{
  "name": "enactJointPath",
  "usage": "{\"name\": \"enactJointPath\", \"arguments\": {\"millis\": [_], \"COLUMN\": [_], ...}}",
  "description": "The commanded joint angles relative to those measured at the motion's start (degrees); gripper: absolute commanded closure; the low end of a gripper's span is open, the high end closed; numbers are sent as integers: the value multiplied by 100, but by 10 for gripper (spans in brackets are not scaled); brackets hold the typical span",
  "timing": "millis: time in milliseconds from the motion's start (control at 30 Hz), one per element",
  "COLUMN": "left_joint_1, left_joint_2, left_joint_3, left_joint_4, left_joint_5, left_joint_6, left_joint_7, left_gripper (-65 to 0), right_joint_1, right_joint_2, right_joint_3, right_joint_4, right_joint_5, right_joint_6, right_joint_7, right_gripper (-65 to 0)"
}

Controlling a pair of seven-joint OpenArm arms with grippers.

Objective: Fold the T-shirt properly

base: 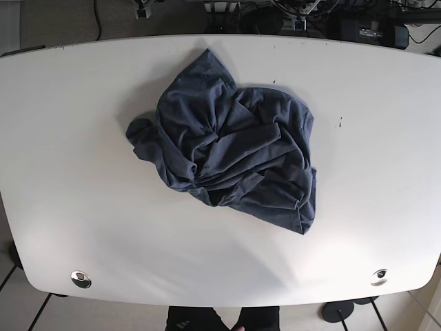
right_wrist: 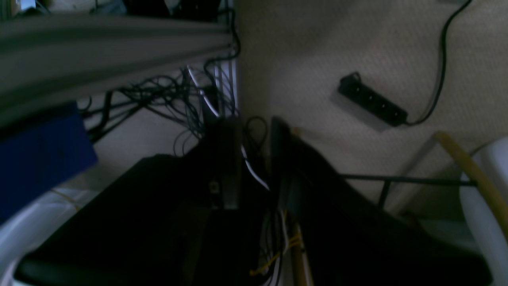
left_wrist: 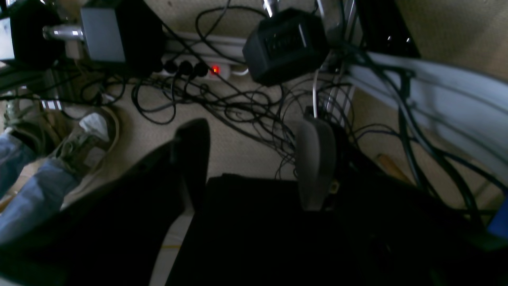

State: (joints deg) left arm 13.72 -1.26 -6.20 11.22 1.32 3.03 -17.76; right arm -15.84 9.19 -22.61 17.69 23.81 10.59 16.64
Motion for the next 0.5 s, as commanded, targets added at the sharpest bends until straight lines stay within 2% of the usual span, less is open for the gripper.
{"name": "enactJointPath", "arguments": {"millis": [33,133,200,367,500], "left_joint_1": [277,866,1253,2097,3037], "left_joint_2": [-2,25,156,192,200], "left_joint_3": [9,9,9,9,17], "left_joint_4": [218,922,1370,2451,3761], "left_joint_5": [-14,-14,-14,-14,-22], "left_joint_6": [18,18,18,18,18], "left_joint_7": [-110,-488,-602,-611,-611], "left_gripper": [-325,-325,-324,-321,-319], "right_joint_1": [-135,-522,-909,-1805,-2693], "right_joint_2": [44,79,211,395,703], "right_joint_3": [-11,6,15,24,76], "right_joint_4": [20,310,688,1655,2815], "right_joint_5": [-3,-3,5,32,41], "right_joint_6": [36,18,9,9,9], "right_joint_7": [72,336,459,494,494], "right_gripper": [-117,-117,-117,-116,-116]}}
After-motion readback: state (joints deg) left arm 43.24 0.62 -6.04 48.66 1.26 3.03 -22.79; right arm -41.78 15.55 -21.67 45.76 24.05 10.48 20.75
